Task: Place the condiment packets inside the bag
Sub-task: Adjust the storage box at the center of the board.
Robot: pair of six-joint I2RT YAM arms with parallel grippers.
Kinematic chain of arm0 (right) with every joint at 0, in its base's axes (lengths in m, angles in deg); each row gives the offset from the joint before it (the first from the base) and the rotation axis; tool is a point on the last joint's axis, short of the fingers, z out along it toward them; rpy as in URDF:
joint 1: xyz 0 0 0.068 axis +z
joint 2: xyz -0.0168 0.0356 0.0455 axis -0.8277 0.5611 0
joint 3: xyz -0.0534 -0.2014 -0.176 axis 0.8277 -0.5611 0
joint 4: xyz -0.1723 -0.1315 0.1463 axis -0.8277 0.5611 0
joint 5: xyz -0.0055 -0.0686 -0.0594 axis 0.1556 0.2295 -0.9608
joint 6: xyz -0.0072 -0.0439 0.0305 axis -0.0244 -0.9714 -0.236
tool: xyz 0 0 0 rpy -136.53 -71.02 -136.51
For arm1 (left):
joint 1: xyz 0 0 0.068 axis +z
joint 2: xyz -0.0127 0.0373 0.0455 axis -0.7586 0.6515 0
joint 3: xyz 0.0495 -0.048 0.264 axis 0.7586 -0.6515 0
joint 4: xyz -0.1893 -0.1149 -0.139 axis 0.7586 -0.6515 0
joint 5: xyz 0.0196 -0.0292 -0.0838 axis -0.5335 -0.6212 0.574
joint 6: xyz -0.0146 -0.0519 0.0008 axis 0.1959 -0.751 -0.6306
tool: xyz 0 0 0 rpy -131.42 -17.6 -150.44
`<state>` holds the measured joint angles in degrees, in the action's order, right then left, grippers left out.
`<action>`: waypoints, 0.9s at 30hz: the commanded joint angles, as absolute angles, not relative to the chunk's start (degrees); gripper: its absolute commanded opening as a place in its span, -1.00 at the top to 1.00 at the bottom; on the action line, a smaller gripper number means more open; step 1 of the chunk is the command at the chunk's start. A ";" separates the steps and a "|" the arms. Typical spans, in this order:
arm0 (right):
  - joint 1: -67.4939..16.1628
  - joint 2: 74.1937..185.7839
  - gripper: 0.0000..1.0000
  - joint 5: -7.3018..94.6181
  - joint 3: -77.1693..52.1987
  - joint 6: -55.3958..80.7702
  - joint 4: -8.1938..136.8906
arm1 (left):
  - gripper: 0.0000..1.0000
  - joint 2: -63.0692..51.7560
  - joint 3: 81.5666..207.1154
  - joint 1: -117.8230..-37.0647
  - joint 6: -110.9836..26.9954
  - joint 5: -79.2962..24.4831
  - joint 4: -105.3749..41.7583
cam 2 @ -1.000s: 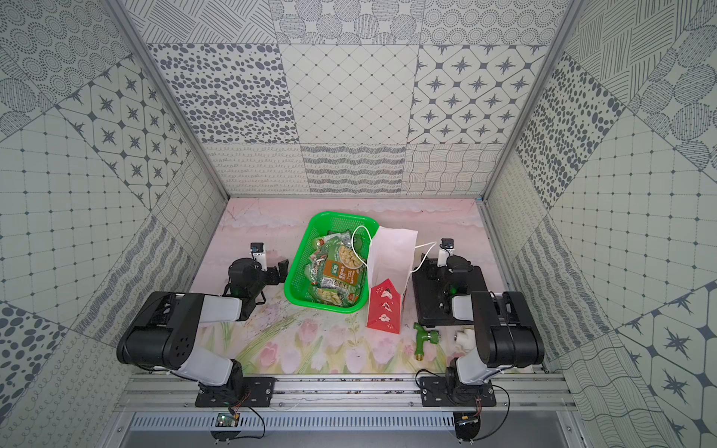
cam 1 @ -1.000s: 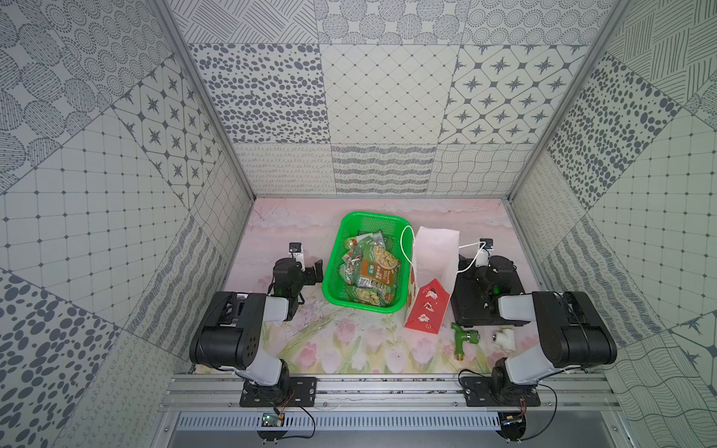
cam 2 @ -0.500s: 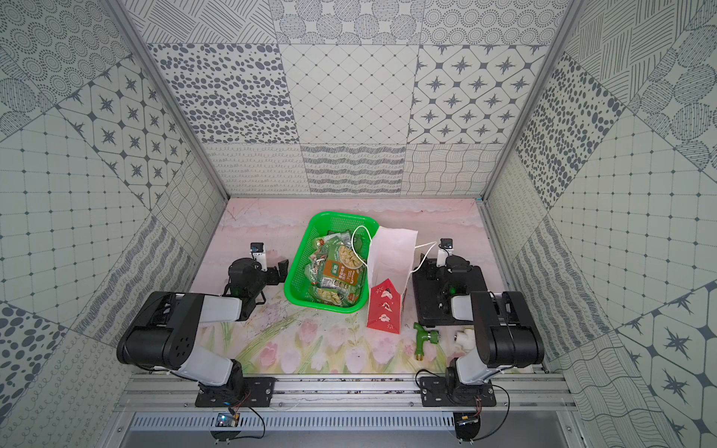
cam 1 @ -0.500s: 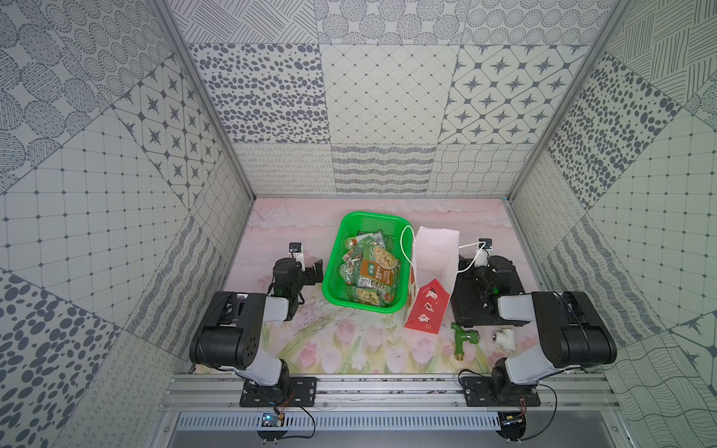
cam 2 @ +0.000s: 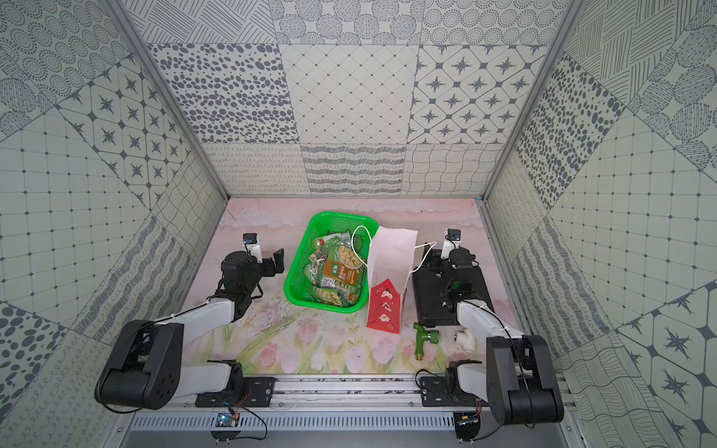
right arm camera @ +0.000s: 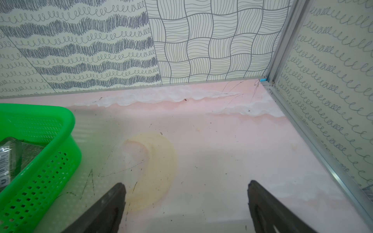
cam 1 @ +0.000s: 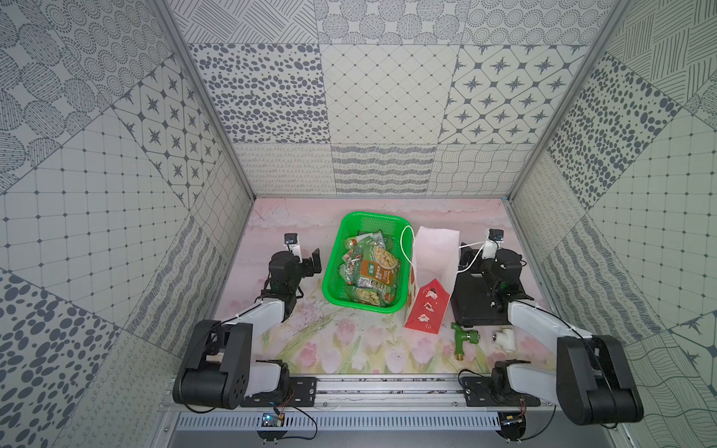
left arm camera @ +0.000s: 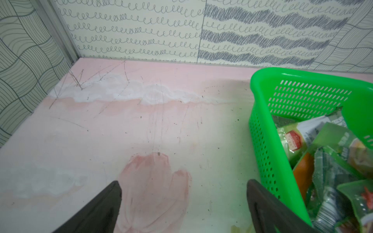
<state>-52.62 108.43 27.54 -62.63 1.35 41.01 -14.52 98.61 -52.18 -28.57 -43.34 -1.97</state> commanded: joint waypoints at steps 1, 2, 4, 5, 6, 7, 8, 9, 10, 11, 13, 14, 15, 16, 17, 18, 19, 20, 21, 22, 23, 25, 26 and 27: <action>-52.44 101.11 -0.94 24.54 -61.55 7.07 52.07 | -0.99 -22.38 101.01 -52.95 -32.92 -44.17 -13.72; -52.44 98.90 -0.94 23.44 -61.15 8.26 55.31 | -0.99 -23.88 101.35 -52.93 -33.96 -42.94 -14.51; -52.53 93.96 -0.94 20.65 -60.05 11.87 63.36 | -0.99 -27.14 102.25 -52.88 -37.88 -40.86 -16.15; -52.53 91.95 -0.93 19.90 -59.58 13.09 66.44 | -0.99 -28.38 102.91 -52.89 -40.10 -40.39 -17.40; -52.60 89.67 -0.94 19.33 -59.14 14.26 69.81 | -0.99 -29.76 103.91 -52.93 -42.80 -40.38 -19.51; -52.62 87.48 -0.93 18.78 -58.96 15.49 72.96 | -0.99 -30.88 105.20 -52.93 -45.72 -40.48 -22.32; -52.69 85.87 -0.94 18.29 -58.70 16.61 75.75 | -0.99 -31.74 106.47 -52.91 -47.65 -40.11 -25.17; -52.83 84.09 -0.93 17.82 -58.31 17.93 78.55 | -0.99 -32.64 108.15 -52.87 -49.03 -38.70 -28.28; -53.33 82.08 -0.94 17.73 -58.31 19.91 82.87 | -0.99 -33.45 109.70 -52.91 -50.33 -36.58 -31.02; -53.76 80.78 -0.94 17.95 -56.74 21.68 85.67 | -0.99 -34.18 111.02 -52.95 -51.57 -34.94 -33.47; -54.80 77.91 -0.94 19.66 -55.22 24.91 91.90 | -0.99 -35.61 113.43 -53.02 -53.80 -31.70 -38.38; -55.32 76.91 -0.94 21.39 -54.82 25.79 93.56 | -0.99 -36.18 114.27 -52.96 -54.12 -29.98 -40.08; -56.09 75.93 -0.94 24.15 -54.26 26.06 94.69 | -0.99 -36.90 114.96 -53.00 -54.38 -28.34 -41.45; -56.88 75.44 -0.94 26.78 -53.59 26.74 95.77 | -0.99 -37.68 115.43 -52.99 -54.90 -26.80 -42.61; -57.59 75.07 -0.94 28.10 -52.85 27.92 97.16 | -0.99 -38.47 115.53 -53.00 -54.84 -24.75 -43.01; -58.47 74.75 -0.94 29.45 -52.09 29.39 98.66 | -0.99 -39.55 115.50 -53.02 -54.71 -22.07 -42.74; -59.41 74.46 -0.93 32.08 -51.45 29.79 99.04 | -0.99 -40.63 115.38 -52.95 -55.37 -20.44 -42.81; -60.67 74.25 -0.94 35.24 -50.97 29.96 99.05 | -0.99 -41.67 115.15 -53.01 -56.80 -20.23 -43.12; -61.83 74.17 -0.94 39.32 -50.30 30.45 99.05 | -0.99 -42.92 114.79 -52.97 -60.10 -21.89 -44.08; -62.90 74.16 -0.94 43.12 -49.56 31.28 99.01 | -0.99 -44.15 114.25 -52.80 -64.22 -24.63 -46.20; -63.73 74.17 -0.94 45.95 -48.96 31.83 98.96 | -0.99 -45.33 113.67 -52.87 -67.99 -27.13 -48.10; -65.04 73.79 -0.94 48.86 -47.70 33.26 99.38 | -0.99 -47.15 111.34 -51.82 -71.92 -24.21 -45.50; -65.58 73.38 -0.94 49.86 -47.09 33.70 100.10 | -0.99 -47.41 110.91 -51.60 -72.48 -21.58 -43.47; -66.07 72.63 -0.94 50.69 -46.76 33.90 100.76 | -0.99 -47.33 111.37 -51.63 -73.03 -19.54 -43.08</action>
